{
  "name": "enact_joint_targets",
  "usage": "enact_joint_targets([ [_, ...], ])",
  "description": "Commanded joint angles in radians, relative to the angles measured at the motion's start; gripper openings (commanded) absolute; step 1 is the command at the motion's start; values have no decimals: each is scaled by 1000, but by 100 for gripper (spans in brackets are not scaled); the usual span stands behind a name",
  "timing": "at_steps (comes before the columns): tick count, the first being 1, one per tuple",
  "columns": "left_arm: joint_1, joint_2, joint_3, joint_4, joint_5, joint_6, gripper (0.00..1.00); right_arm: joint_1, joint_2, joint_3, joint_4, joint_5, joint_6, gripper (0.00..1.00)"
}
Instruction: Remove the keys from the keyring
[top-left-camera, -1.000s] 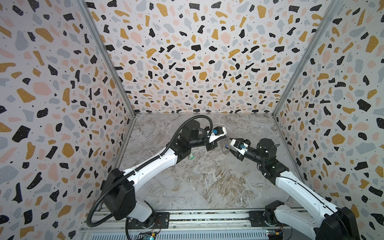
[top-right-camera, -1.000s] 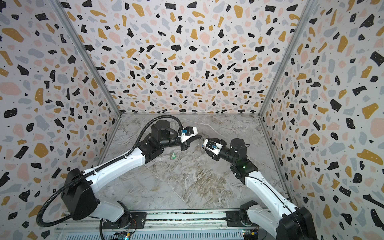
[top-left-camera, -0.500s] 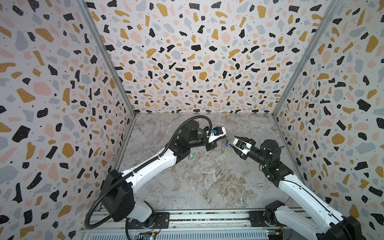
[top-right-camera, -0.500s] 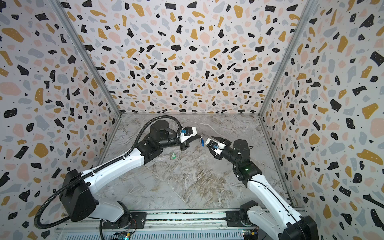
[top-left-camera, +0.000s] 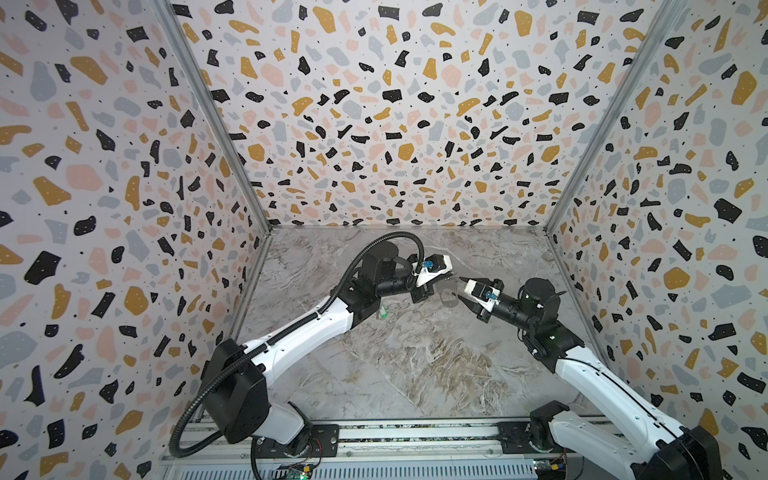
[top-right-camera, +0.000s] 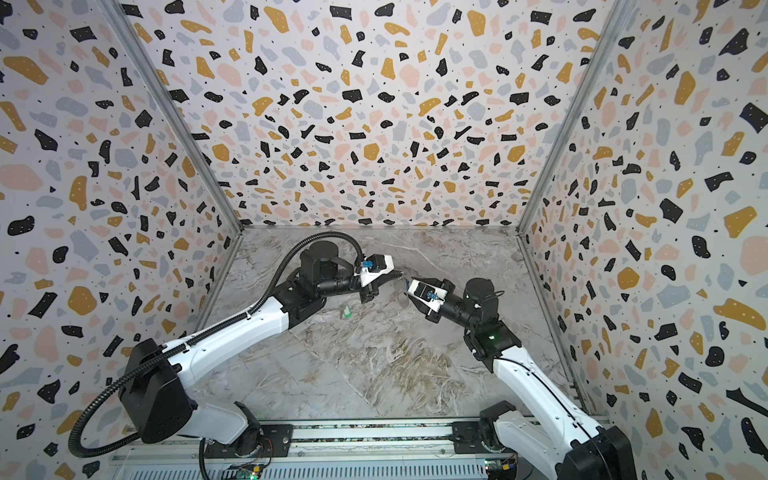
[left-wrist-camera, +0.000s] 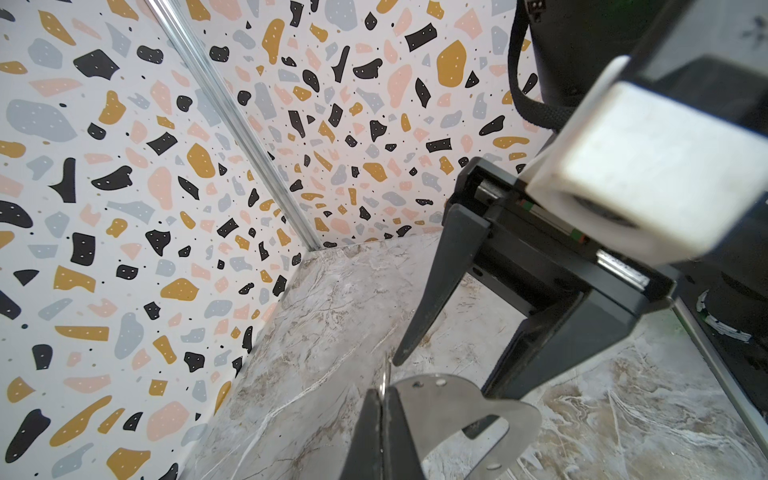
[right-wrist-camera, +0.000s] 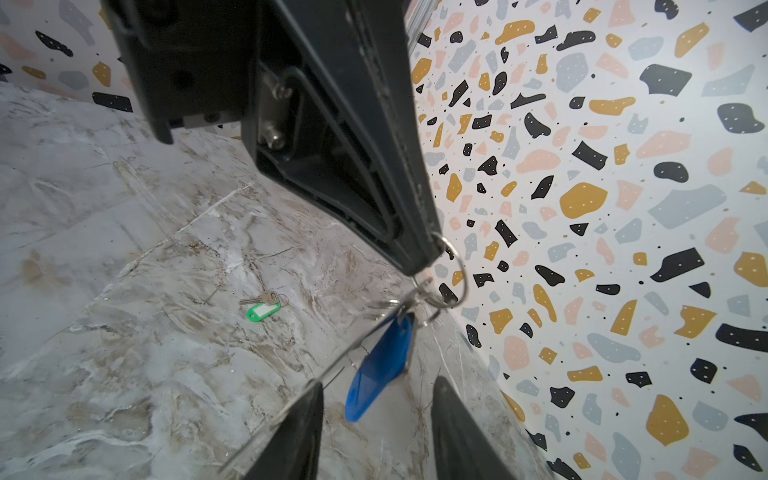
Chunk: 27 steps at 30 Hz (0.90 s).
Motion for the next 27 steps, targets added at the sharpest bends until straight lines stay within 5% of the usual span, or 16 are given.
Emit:
enact_joint_targets([
  [1, 0, -35, -10, 35, 3, 9, 0, -5, 9, 48, 77, -20, 83, 42],
  [27, -7, -29, -10, 59, 13, 6, 0, -3, 62, 58, 99, 3, 140, 35],
])
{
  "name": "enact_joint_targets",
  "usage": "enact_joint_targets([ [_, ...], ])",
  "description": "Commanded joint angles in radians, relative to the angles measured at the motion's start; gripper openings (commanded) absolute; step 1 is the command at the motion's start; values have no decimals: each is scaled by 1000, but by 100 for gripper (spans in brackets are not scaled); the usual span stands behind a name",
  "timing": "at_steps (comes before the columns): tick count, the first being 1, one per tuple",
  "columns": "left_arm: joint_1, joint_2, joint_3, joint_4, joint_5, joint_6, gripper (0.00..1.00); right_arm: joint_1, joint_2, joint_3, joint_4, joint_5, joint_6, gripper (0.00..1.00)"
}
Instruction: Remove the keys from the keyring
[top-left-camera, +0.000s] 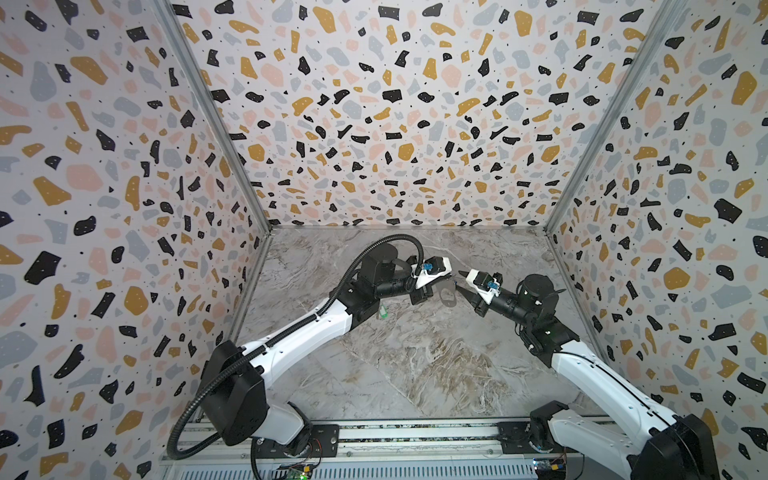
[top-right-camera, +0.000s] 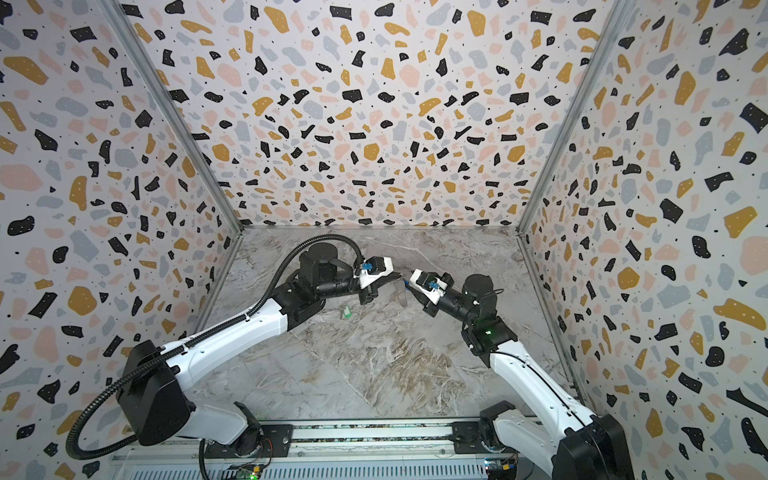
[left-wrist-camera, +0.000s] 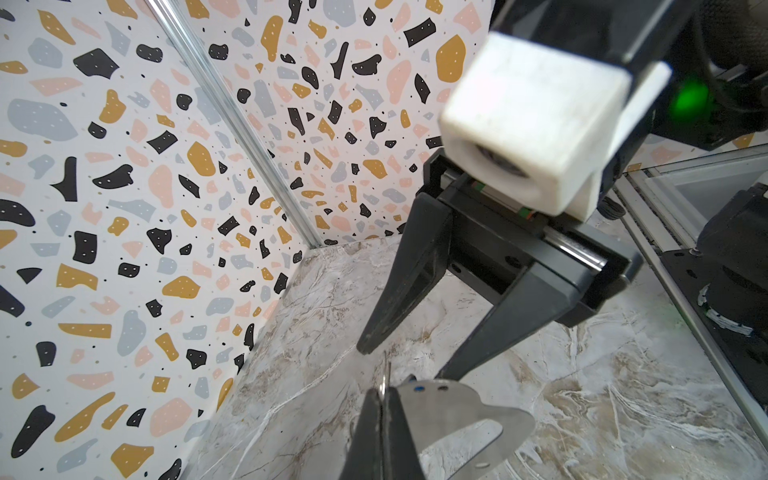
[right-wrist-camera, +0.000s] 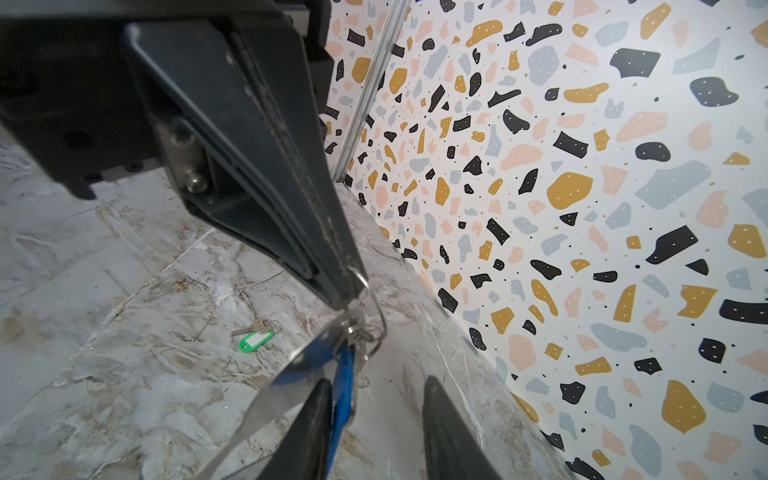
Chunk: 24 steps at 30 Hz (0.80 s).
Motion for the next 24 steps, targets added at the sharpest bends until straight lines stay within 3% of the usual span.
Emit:
enact_joint_targets([
  [1, -7, -18, 5, 57, 20, -3, 0, -1, 8, 44, 17, -11, 31, 34],
  [7, -6, -17, 6, 64, 24, -10, 0, -1, 26, 44, 35, -28, 41, 28],
  [16, -7, -23, 8, 37, 3, 14, 0, -1, 6, 38, 35, -4, 15, 3],
  [24, -11, -27, 28, -23, -73, 79, 0, -1, -45, 49, -11, 59, -53, 0],
])
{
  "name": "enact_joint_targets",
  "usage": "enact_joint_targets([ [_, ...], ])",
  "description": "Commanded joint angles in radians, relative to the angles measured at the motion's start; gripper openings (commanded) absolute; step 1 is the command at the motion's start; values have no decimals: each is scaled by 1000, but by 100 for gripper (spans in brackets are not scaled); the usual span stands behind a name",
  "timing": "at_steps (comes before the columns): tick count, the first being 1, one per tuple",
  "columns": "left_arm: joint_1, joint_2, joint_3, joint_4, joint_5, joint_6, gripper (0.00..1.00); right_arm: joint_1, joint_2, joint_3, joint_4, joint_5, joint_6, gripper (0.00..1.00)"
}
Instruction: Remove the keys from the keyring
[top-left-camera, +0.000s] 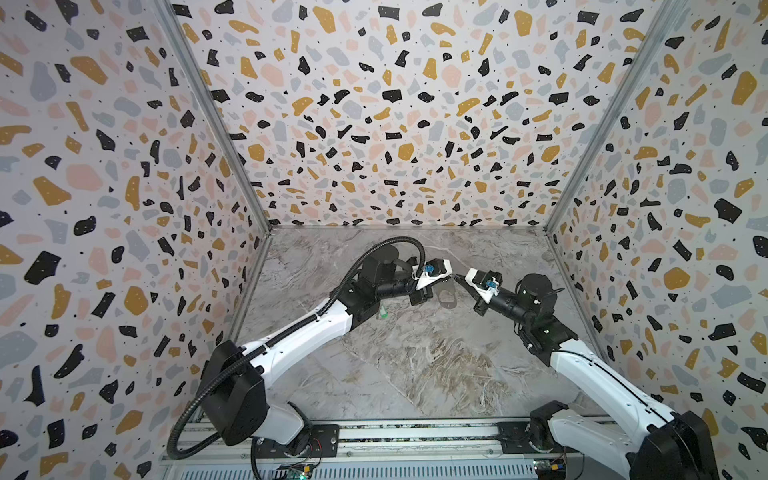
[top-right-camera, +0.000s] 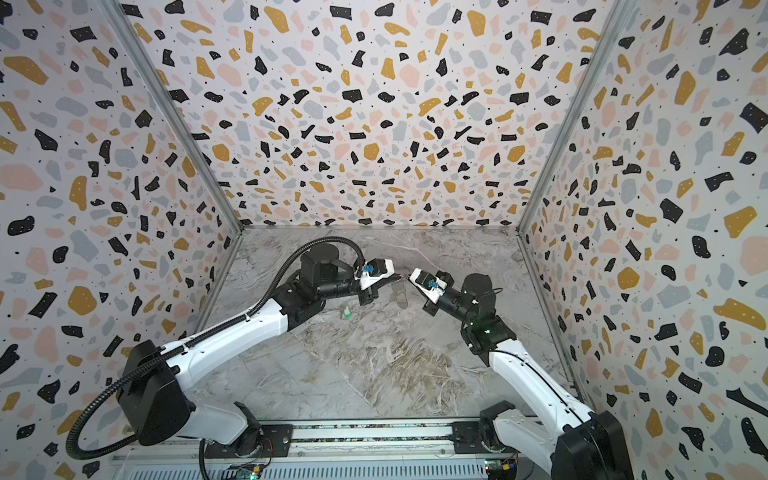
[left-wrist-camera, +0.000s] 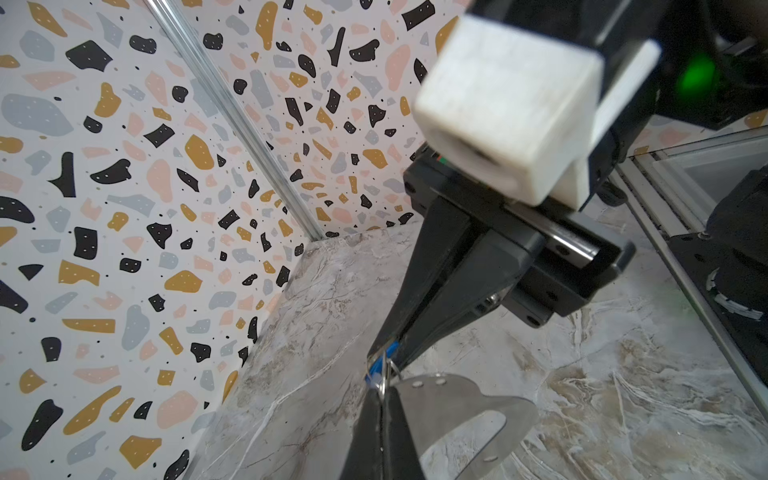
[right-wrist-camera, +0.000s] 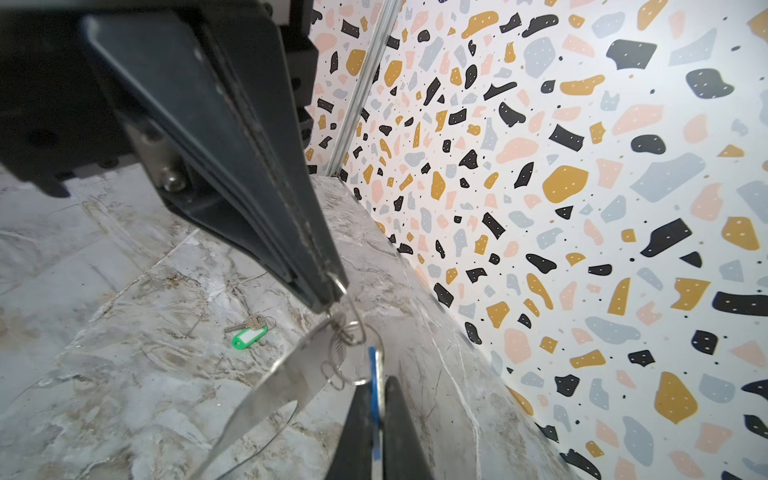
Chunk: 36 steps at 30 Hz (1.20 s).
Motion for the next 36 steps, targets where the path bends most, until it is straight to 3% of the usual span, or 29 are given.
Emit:
enact_joint_targets([
  [1, -10, -29, 26, 14, -49, 42, 0, -1, -40, 49, -8, 32, -30, 0],
  [13, -39, -33, 31, -8, -123, 89, 0, 1, -32, 79, -49, 19, -54, 0],
  [27, -38, -8, 92, -104, 60, 114, 0, -13, 0, 100, -105, 22, -109, 0],
  [36, -28, 10, 114, -123, 118, 96, 0, -31, -11, 98, -107, -4, -128, 0],
])
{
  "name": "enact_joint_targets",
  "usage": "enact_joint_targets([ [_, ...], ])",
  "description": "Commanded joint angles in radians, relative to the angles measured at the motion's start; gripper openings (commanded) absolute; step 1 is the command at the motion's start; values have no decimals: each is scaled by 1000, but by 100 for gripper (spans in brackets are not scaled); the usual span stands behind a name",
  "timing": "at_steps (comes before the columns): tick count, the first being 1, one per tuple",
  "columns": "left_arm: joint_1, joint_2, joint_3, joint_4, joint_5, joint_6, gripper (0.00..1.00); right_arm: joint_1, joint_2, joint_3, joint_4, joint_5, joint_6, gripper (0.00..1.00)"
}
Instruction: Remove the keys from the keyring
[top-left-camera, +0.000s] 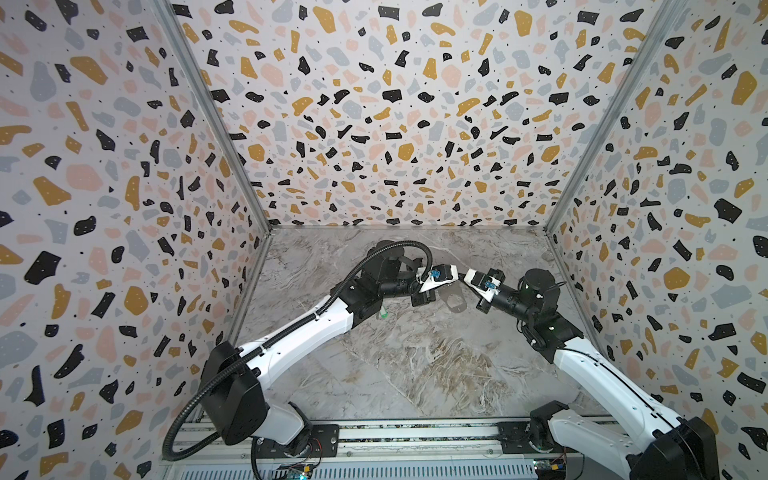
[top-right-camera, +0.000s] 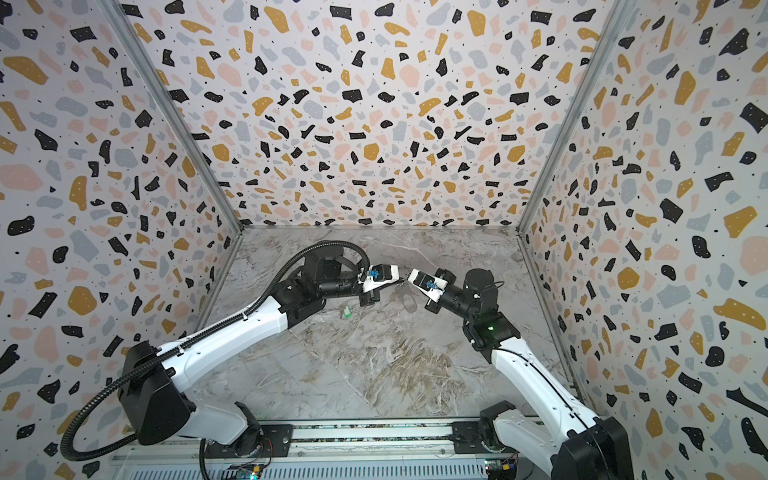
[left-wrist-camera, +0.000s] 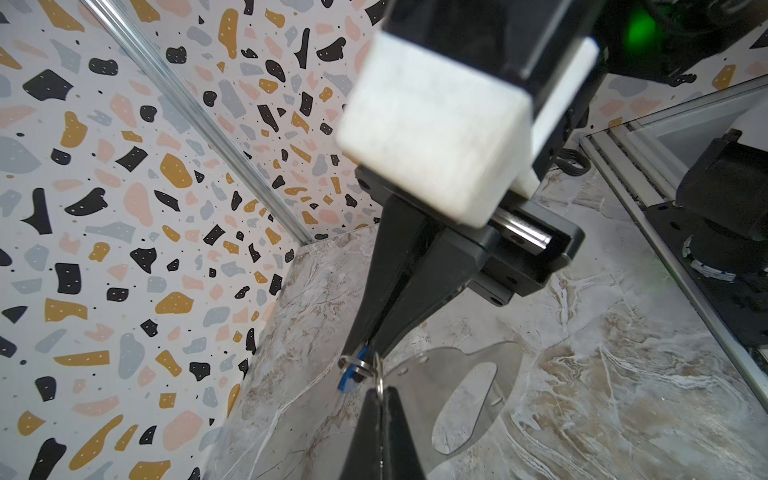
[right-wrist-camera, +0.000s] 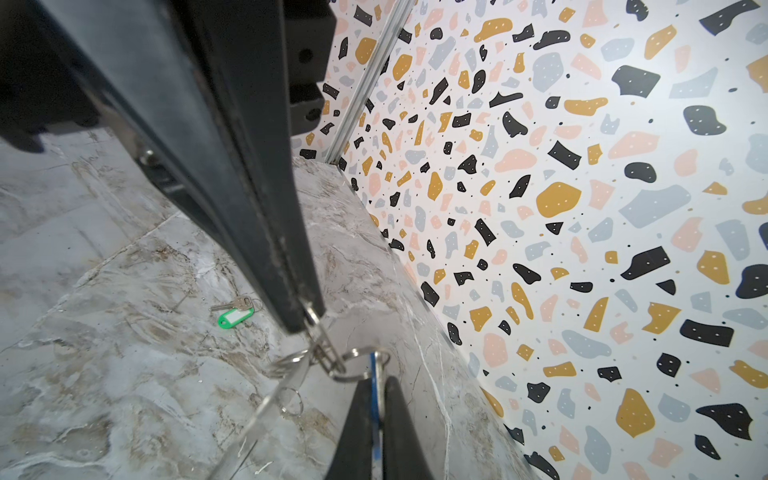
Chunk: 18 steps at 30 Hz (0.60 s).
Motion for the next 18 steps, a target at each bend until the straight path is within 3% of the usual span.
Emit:
enact_joint_targets([
  [1, -3, 4, 39, 5, 85, -5, 0, -13, -11, 38, 1, 6, -13, 0],
  [18, 23, 17, 15, 184, 149, -134, 0, -13, 3, 53, -49, -35, -56, 0],
])
